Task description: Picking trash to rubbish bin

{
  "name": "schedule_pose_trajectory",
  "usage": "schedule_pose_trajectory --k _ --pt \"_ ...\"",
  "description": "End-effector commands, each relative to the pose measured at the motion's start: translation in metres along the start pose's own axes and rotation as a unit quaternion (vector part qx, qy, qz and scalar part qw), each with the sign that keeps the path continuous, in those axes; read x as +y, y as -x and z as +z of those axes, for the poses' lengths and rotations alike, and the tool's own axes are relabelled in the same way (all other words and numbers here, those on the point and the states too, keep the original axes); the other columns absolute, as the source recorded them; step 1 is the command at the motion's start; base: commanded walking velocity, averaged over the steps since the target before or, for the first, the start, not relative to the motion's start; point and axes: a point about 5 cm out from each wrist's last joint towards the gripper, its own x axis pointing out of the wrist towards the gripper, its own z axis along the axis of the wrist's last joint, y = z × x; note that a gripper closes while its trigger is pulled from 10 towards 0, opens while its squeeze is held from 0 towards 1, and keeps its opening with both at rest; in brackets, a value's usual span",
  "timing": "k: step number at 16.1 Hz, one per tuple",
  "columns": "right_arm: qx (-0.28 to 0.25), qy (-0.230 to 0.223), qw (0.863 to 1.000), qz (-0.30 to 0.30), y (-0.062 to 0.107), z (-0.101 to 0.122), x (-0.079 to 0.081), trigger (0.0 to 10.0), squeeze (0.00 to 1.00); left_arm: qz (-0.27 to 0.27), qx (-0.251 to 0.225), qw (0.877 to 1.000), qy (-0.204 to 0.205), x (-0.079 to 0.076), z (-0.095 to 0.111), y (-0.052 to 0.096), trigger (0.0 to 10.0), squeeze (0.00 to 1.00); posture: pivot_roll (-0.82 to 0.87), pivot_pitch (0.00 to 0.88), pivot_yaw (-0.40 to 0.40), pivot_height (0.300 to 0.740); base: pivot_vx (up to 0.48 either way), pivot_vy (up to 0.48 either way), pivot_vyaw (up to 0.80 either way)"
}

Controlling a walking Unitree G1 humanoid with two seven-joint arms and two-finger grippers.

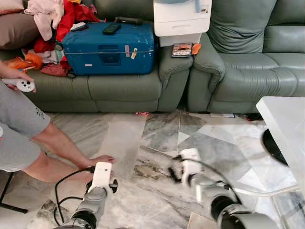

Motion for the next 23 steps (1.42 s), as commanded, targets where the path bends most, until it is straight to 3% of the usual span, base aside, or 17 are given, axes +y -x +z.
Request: schedule_pose_trajectory --k 1,10,23 --pt "0.015 0.01 1.0 0.003 0.001 -0.005 -0.002 10.0 0.0 0.007 0.019 0.999 0.024 0.005 -0.01 0.001 10.0 0.0 0.09 0.037 -0.039 0.74 0.0 0.0 0.0" --pt "0.015 -0.028 0.999 -0.014 0.003 -0.007 -0.012 10.0 0.0 0.004 0.027 0.997 0.066 0.006 -0.017 0.002 10.0 0.0 0.08 0.032 -0.049 0.74 0.027 0.0 0.0" --pt "0.017 -0.02 1.0 -0.012 0.003 -0.006 -0.012 10.0 0.0 -0.001 0.026 0.998 0.063 0.005 -0.017 0.002 10.0 0.0 0.08 0.028 -0.052 0.74 0.388 0.0 0.0"
